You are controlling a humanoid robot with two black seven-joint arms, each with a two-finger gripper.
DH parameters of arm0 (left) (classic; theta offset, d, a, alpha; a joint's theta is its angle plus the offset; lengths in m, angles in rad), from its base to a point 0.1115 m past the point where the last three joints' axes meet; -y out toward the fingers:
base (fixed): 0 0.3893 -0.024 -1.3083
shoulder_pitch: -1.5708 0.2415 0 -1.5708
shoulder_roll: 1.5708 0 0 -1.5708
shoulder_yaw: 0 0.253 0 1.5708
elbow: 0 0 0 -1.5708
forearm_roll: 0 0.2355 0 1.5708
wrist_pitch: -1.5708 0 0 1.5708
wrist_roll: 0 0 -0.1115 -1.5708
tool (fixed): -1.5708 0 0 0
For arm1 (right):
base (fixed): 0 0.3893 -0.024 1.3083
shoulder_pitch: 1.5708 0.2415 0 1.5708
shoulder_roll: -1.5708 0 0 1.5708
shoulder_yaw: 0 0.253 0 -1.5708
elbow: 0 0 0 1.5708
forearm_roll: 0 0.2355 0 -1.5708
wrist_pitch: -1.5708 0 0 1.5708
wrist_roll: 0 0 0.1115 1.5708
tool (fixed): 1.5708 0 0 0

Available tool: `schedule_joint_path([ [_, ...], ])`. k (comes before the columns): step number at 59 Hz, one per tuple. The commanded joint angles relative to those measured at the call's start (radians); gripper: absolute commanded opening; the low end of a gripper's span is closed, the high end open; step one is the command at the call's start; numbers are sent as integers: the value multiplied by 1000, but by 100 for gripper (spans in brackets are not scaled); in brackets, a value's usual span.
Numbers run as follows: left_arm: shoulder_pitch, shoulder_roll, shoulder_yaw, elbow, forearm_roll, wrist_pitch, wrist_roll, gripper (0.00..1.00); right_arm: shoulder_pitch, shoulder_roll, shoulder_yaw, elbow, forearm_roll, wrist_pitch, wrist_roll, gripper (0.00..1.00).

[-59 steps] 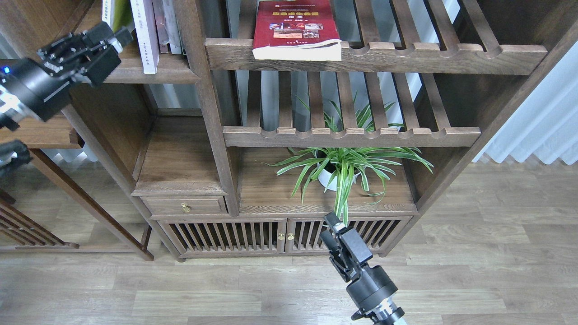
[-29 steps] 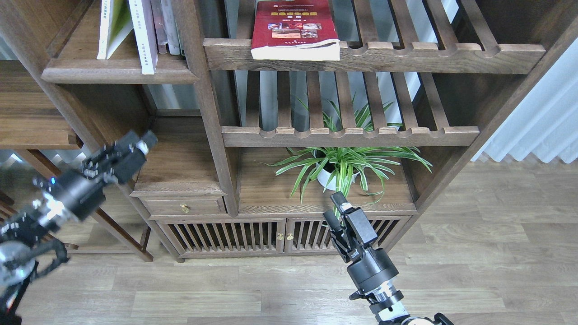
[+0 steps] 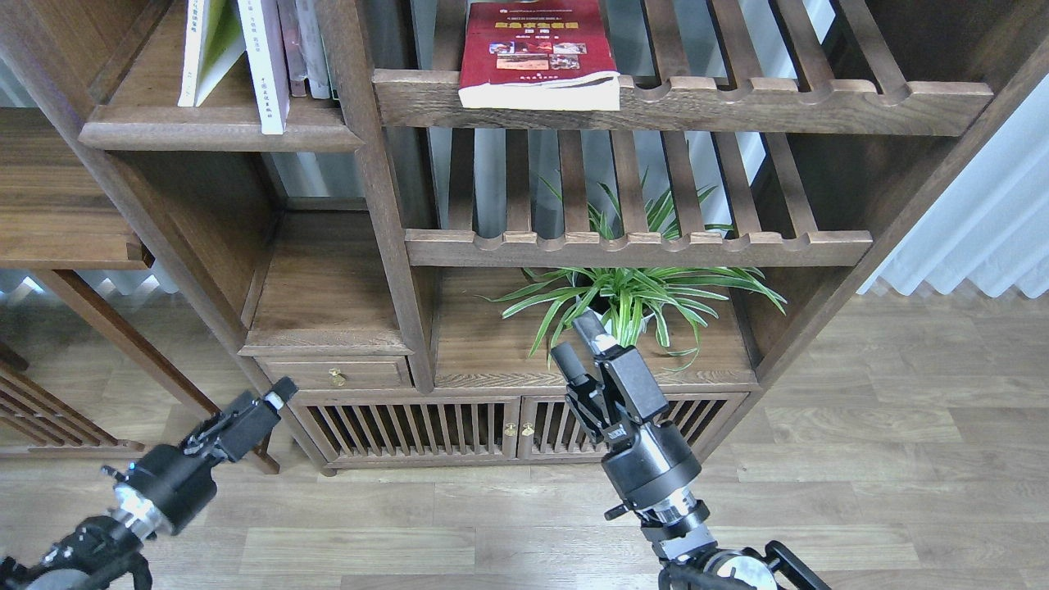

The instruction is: Organize books on shelf

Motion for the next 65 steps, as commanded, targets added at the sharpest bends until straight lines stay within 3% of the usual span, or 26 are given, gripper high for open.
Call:
schedule_joint_path([
  [1, 7, -4, -2, 30, -2, 0, 0, 100, 83, 0, -16, -1, 0, 0, 2, 98],
  [9, 9, -5, -6, 43, -7, 0, 0, 100, 166, 0, -16, -1, 0, -36, 3, 98],
  [25, 7, -8, -14, 46, -5, 0, 2, 100, 301, 0, -18, -7, -2, -277, 92, 98],
  [65, -6, -8, -20, 46, -5, 0, 3, 100, 513, 0, -19, -40, 1, -421, 108, 98],
])
